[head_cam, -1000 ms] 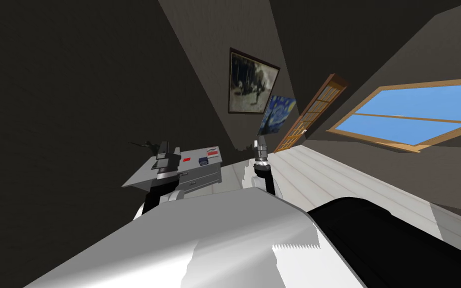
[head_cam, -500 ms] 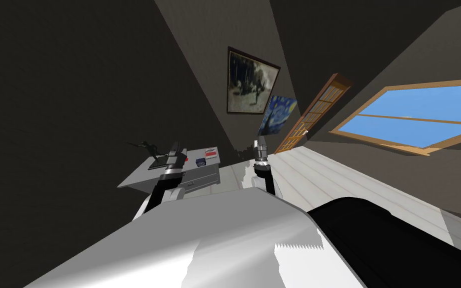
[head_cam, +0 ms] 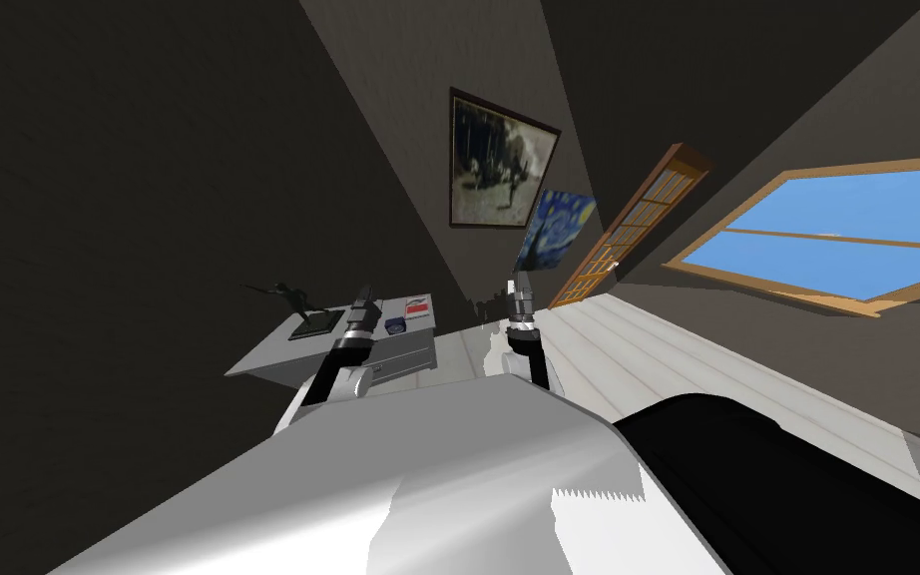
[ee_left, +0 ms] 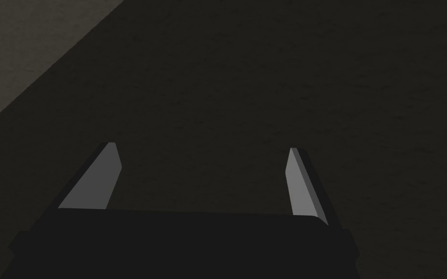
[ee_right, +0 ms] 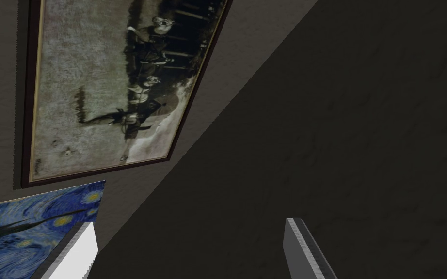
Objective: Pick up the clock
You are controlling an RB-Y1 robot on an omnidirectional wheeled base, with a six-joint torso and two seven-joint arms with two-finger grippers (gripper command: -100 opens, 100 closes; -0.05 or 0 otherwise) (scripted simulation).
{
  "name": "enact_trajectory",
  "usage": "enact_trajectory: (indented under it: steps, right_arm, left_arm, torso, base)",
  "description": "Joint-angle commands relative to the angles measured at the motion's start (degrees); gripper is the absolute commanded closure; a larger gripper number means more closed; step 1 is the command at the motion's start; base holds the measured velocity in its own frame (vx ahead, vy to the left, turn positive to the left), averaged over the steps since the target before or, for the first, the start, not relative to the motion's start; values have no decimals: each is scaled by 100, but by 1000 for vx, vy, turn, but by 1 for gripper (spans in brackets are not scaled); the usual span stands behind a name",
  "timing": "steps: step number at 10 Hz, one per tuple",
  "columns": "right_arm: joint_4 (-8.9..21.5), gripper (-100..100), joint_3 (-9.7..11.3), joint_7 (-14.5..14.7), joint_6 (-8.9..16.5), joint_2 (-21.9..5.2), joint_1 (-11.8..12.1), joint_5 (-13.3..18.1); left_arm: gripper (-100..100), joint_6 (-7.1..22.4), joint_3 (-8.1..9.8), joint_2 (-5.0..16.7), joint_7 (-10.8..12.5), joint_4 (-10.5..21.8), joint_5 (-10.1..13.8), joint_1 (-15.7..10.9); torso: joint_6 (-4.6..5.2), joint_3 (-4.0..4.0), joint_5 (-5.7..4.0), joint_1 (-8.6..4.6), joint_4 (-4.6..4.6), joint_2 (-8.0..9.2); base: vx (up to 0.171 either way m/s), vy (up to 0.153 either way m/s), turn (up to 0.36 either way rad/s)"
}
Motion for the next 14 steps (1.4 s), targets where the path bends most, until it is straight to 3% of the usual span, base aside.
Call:
enact_trajectory:
  steps: [1, 4, 5, 7, 10, 12, 13, 14]
  right_arm:
    - [0, 0, 0, 0, 0, 0, 0, 0]
    - [0, 0, 0, 0, 0, 0, 0, 0]
    - [0, 0, 0, 0, 0, 0, 0, 0]
    - [0, 0, 0, 0, 0, 0, 0, 0]
    - [0, 0, 0, 0, 0, 0, 0, 0]
    - [0, 0, 0, 0, 0, 0, 0, 0]
    - [0, 0, 0, 0, 0, 0, 0, 0]
    - [0, 0, 0, 0, 0, 0, 0, 0]
  left_arm:
    - [-100, 286, -34, 40, 19, 159, 55, -180]
    - [-100, 750, -53, 72, 43, 314, 110, -358]
    - [-100, 925, -69, 99, 69, 475, 167, -544]
    - [-100, 1124, -69, 99, 69, 475, 167, -544]
    - [-100, 1648, -91, 147, 128, 817, 285, -927]
    - [-100, 1899, -91, 147, 128, 817, 285, -927]
    - [-100, 2117, -95, 168, 161, 996, 345, -1121]
    - [-100, 2262, -95, 168, 161, 996, 345, -1121]
  torso:
    - [0, 0, 0, 0, 0, 0]
    - [0, -1, 0, -2, 0, -3]
    - [0, -1, 0, 0, -1, -2]
    - [0, -1, -1, -3, 0, -1]
    - [0, 1, 1, 7, 0, 1]
    - [0, -1, 0, -1, -1, -2]
    - [-1, 0, 2, 11, 0, 0]
    - [-1, 0, 2, 8, 0, -1]
  base:
    - [24, -69, 38]
    - [29, -64, 27]
    - [30, -80, 35]
    - [24, -49, 13]
    - [22, -57, 36]
    - [31, -48, 9]
    - [25, -47, 36]
    - [24, -49, 24]
